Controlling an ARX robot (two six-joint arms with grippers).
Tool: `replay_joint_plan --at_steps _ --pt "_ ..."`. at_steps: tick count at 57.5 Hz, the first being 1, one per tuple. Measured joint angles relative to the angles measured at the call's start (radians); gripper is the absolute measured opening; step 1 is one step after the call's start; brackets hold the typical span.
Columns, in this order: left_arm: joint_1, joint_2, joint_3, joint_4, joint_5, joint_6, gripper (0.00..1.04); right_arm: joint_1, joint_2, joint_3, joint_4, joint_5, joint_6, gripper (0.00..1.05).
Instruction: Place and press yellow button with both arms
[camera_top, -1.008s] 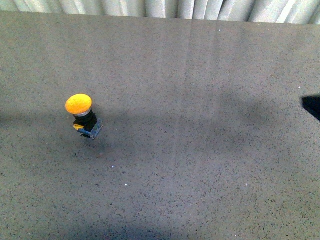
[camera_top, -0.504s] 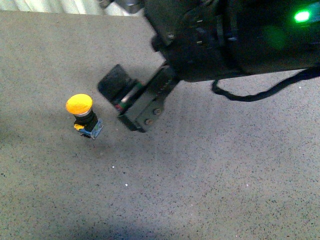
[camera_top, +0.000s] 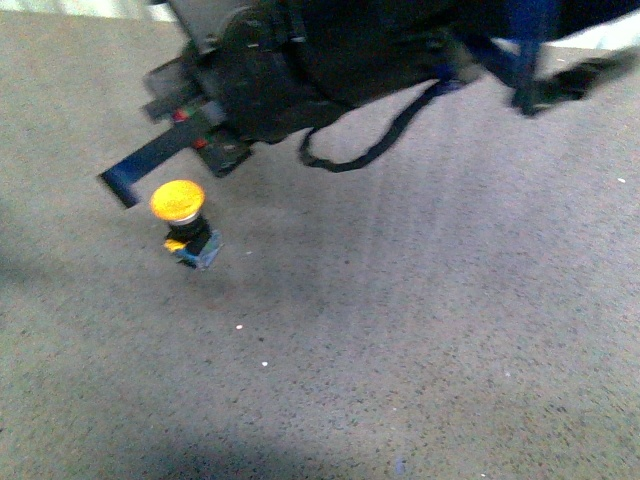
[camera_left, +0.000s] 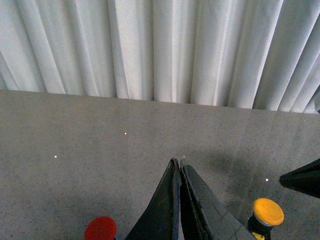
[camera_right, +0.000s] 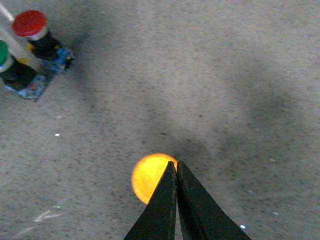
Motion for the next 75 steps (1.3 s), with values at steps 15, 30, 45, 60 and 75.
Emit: replay_joint_plan --at_steps 15,30,45,60,75 --pt "0.0 -0.08 0.0 -0.08 0.0 0.0 0.01 0.021 0.07 0.05 -0.044 -0.018 0.044 0.01" --pt "0.0 -0.214 0.0 -0.249 0.0 0.0 0.01 0.006 0.078 0.074 -0.047 -0.006 0.077 0.01" --pt "0.001 -0.275 0.0 -0.293 0.0 0.0 0.01 -0.001 0.116 0.085 -0.079 0.016 0.074 0.01" --pt "0.001 -0.275 0.0 -0.293 0.0 0.0 0.01 -0.007 0.137 0.089 -0.08 0.026 0.079 0.01" --pt "0.001 -0.275 0.0 -0.293 0.0 0.0 0.01 -0.062 0.031 0.019 0.02 -0.011 0.196 0.01"
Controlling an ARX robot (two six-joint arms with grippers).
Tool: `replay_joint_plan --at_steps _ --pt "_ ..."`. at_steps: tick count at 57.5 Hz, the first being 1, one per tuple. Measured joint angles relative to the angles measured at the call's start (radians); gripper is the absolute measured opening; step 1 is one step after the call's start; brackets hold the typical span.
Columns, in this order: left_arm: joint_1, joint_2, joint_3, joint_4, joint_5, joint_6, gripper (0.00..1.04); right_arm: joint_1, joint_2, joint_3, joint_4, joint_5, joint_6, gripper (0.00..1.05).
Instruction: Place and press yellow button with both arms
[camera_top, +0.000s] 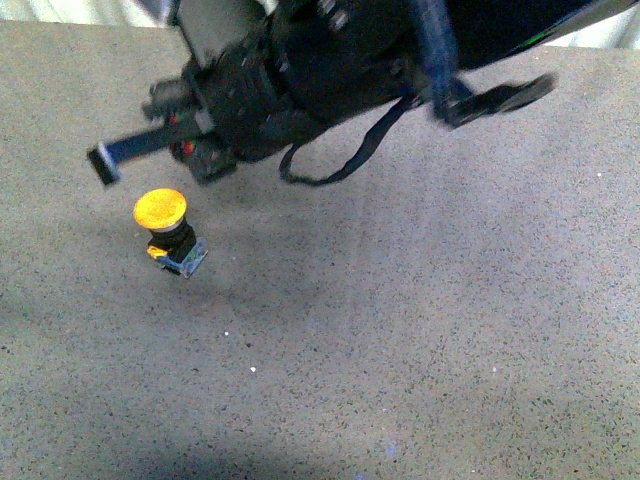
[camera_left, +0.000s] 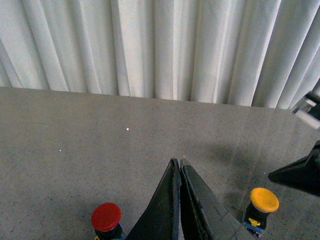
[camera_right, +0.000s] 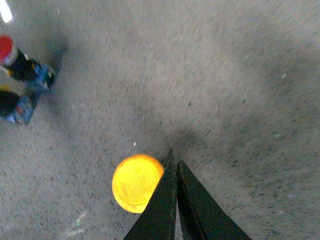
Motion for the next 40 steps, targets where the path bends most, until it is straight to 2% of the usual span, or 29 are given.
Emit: replay_joint_plan --at_steps 10,13,16,20,25,29,40 --pt "0.0 0.0 0.0 0.0 0.0 0.0 0.01 -0.074 -0.224 -0.099 0.069 0.014 0.055 0.01" --pt "0.0 0.0 0.0 0.0 0.0 0.0 0.01 -0.105 -0.315 -0.163 0.082 0.059 0.028 0.1" --pt "0.0 0.0 0.0 0.0 0.0 0.0 0.01 -0.155 -0.435 -0.277 0.089 0.079 -0.008 0.24" --pt "0.0 0.0 0.0 0.0 0.0 0.0 0.01 -0.162 -0.506 -0.43 0.322 0.348 0.006 0.14" --pt "0.0 0.0 0.0 0.0 0.0 0.0 0.01 -0.19 -0.579 -0.6 0.595 0.573 0.011 0.01" --pt "0.0 0.0 0.0 0.0 0.0 0.0 0.01 -0.232 -0.649 -0.705 0.687 0.584 0.016 0.01" --pt "0.0 0.0 0.0 0.0 0.0 0.0 0.01 -0.308 -0.794 -0.9 0.713 0.503 0.019 0.01"
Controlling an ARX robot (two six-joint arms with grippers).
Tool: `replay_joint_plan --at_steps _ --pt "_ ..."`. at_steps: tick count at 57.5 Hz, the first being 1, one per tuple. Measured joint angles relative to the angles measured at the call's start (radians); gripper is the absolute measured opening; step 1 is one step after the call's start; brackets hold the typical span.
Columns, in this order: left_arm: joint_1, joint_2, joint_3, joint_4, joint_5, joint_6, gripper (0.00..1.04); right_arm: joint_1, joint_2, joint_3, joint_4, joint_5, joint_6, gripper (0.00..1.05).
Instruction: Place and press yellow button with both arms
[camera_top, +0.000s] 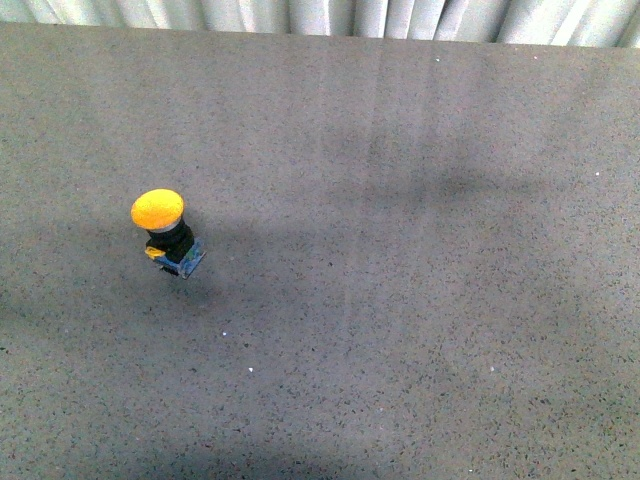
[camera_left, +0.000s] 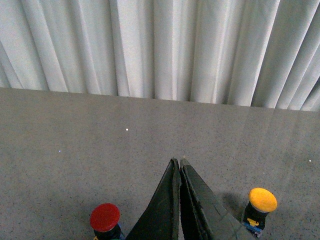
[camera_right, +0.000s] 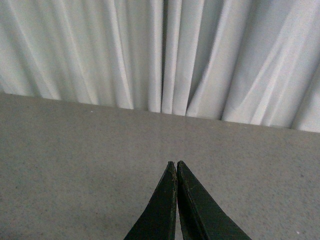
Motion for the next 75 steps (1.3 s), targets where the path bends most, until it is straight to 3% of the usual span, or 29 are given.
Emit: replay_joint_plan --at_steps 26,29,35,75 --pt "0.0 0.0 0.0 0.0 0.0 0.0 0.01 -0.125 -0.352 -0.234 -0.117 -0.122 0.0 0.01" --pt "0.0 0.0 0.0 0.0 0.0 0.0 0.01 -0.167 -0.394 -0.249 -0.145 -0.187 0.0 0.01" --pt "0.0 0.0 0.0 0.0 0.0 0.0 0.01 -0.207 -0.43 -0.284 -0.129 -0.199 0.002 0.01" --pt "0.0 0.0 0.0 0.0 0.0 0.0 0.01 -0.21 -0.814 -0.312 -0.472 -0.207 0.004 0.01"
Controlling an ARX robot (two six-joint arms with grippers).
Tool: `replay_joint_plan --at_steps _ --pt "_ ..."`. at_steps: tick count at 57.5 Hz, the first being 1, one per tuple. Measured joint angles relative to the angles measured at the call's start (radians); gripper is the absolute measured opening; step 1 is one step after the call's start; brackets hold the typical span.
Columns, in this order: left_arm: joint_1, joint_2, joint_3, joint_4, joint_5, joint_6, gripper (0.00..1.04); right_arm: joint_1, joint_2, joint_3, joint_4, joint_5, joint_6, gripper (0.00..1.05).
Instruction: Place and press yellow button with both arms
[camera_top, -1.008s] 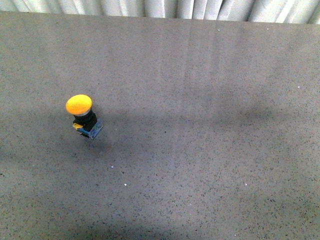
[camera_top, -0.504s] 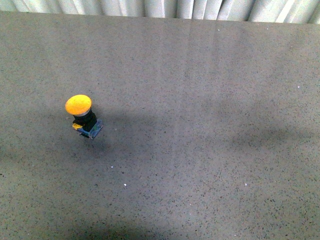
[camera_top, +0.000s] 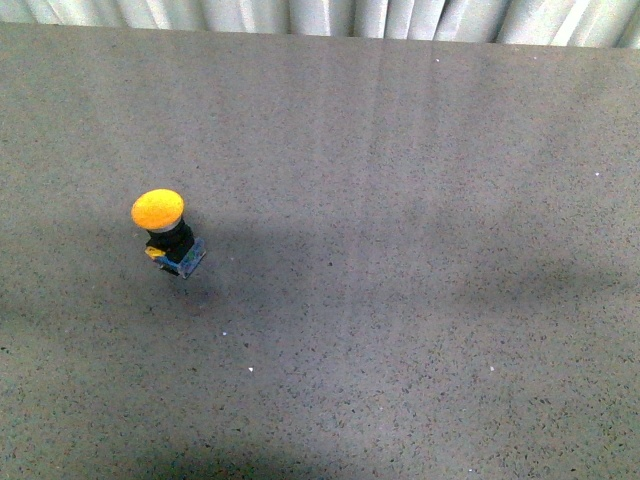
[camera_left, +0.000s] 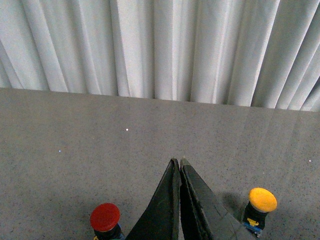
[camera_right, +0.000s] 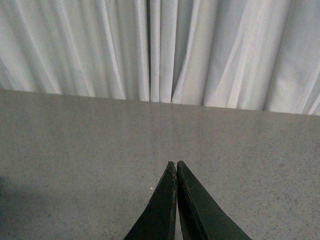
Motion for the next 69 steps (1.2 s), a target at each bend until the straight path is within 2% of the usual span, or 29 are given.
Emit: replay_joint_plan --at_steps 40,47,58,60,63,69 --pt "0.0 0.0 0.0 0.0 0.0 0.0 0.01 0.0 -0.241 0.0 -0.238 0.0 0.0 0.01" --pt "0.0 0.0 0.0 0.0 0.0 0.0 0.01 0.0 -0.381 0.0 -0.404 0.002 0.001 0.01" --pt "0.0 0.0 0.0 0.0 0.0 0.0 0.01 0.0 -0.413 0.0 -0.415 0.002 0.001 0.01" --pt "0.0 0.0 0.0 0.0 0.0 0.0 0.08 0.0 -0.414 0.0 -0.415 0.002 0.0 0.03" --pt "0.0 0.0 0.0 0.0 0.0 0.0 0.21 0.0 -0.414 0.0 -0.415 0.002 0.0 0.16" --pt "0.0 0.0 0.0 0.0 0.0 0.0 0.39 0.0 -0.414 0.0 -0.415 0.002 0.0 0.35"
